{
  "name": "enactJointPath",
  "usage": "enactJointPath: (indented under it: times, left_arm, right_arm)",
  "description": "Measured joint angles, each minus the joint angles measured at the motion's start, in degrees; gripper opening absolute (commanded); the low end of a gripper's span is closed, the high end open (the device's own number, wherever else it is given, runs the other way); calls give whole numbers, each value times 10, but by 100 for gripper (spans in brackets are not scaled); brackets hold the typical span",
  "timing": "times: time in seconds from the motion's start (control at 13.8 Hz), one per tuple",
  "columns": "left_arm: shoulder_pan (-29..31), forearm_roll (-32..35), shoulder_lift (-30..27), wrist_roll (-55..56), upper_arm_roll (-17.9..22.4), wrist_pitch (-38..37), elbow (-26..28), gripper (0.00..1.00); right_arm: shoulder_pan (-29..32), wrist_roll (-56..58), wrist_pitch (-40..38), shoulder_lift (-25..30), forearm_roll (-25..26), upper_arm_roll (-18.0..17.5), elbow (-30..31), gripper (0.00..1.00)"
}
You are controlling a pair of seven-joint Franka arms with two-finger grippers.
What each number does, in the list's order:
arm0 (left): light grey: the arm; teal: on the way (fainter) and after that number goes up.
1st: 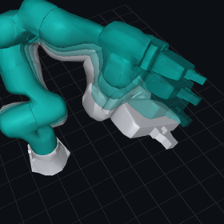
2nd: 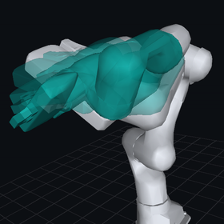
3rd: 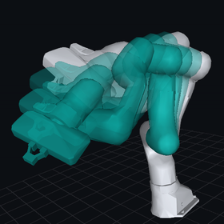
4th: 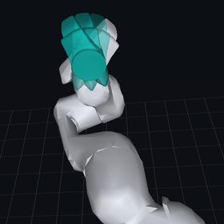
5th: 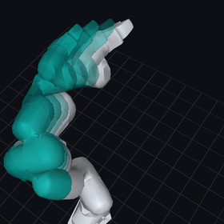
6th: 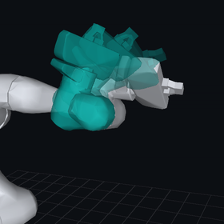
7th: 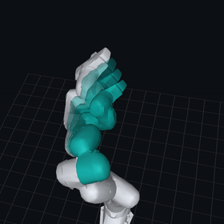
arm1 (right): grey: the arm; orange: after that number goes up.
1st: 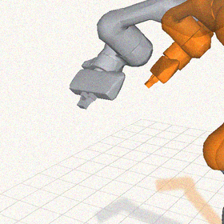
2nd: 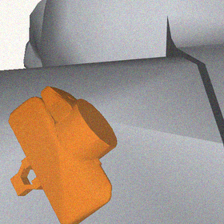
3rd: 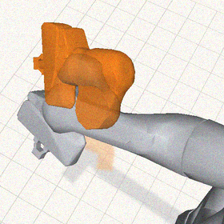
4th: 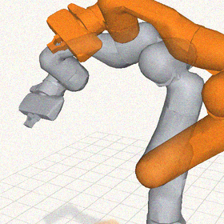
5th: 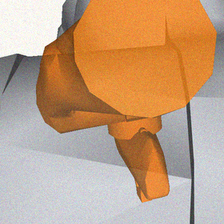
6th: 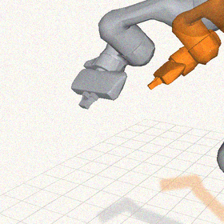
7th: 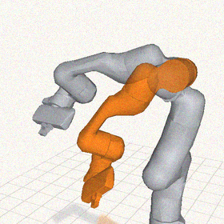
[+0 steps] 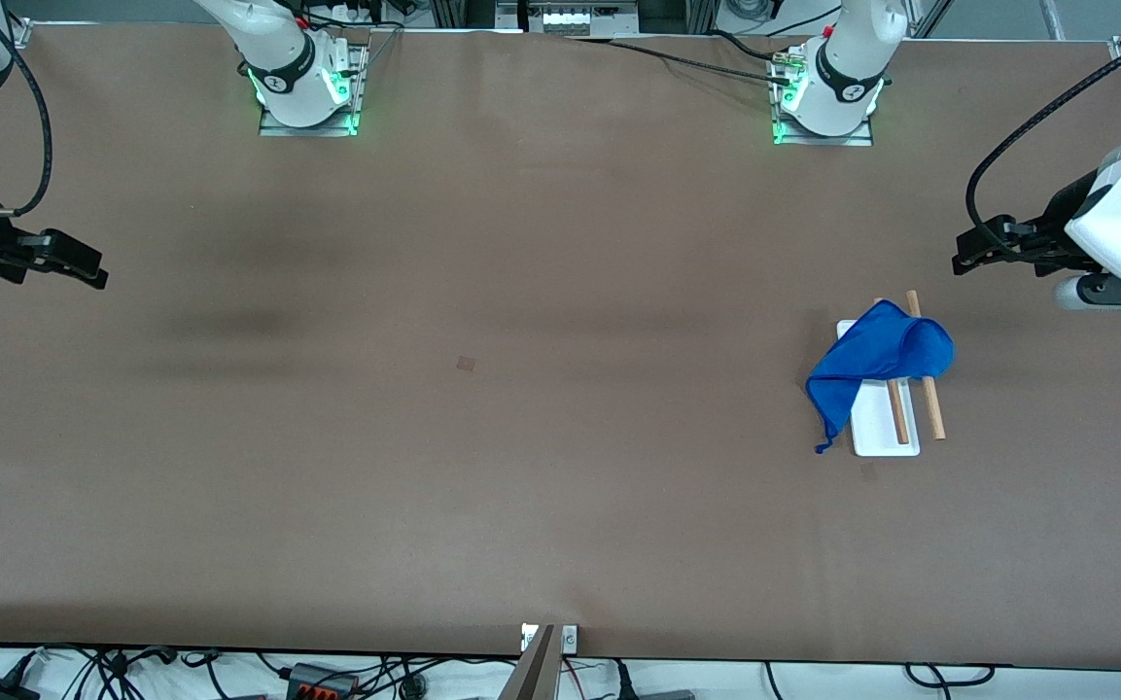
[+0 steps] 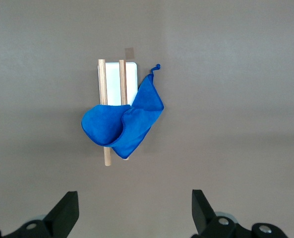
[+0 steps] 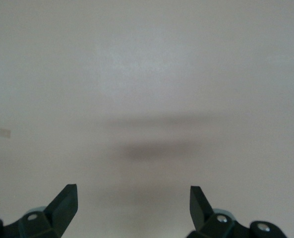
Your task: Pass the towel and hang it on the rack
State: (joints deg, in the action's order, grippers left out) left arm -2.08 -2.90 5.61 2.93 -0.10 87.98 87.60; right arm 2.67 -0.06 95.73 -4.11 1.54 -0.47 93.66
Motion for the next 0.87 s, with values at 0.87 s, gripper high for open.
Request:
enactJointPath:
  times: [0.87]
  left_arm:
    - [-1, 0, 0, 0, 0, 0, 0, 100]
  right_arm:
    - [-1, 2, -10, 4, 0, -1, 0, 100]
